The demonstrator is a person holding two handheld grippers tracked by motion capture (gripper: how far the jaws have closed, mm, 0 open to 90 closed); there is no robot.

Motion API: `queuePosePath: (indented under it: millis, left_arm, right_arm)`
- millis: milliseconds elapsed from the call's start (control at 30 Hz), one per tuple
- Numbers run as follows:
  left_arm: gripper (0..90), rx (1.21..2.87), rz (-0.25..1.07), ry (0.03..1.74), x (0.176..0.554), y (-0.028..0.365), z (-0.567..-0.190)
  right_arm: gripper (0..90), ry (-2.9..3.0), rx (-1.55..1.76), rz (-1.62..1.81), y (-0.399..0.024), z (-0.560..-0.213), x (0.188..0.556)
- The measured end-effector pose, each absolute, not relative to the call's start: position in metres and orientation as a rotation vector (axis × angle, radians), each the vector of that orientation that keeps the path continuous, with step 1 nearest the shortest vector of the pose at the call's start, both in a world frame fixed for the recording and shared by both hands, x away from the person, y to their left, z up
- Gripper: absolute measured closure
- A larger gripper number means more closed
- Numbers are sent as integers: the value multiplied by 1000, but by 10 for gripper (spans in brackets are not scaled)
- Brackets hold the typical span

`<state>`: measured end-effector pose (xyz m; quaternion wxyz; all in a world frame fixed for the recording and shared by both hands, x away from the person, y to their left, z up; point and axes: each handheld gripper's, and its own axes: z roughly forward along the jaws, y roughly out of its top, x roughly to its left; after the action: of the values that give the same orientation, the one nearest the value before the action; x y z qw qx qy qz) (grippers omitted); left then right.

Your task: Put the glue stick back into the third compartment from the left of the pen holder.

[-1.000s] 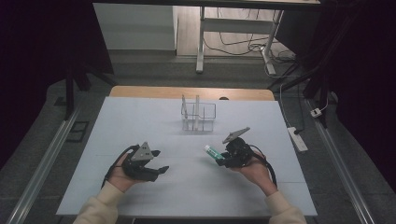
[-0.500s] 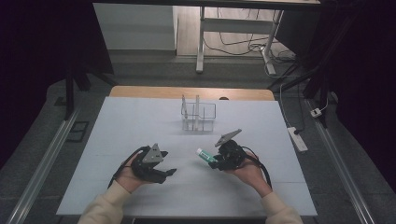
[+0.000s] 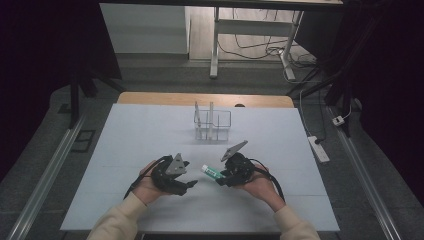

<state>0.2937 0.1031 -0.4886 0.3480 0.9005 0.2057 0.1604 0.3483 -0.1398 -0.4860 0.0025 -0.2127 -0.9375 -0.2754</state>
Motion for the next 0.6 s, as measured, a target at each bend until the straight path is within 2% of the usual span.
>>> queuePosePath:
  millis: [600]
  left_arm:
    - [325,2420,432,391,296,81,-491]
  right_arm:
    - [642,-2938,-570,-827,-125,-489,343]
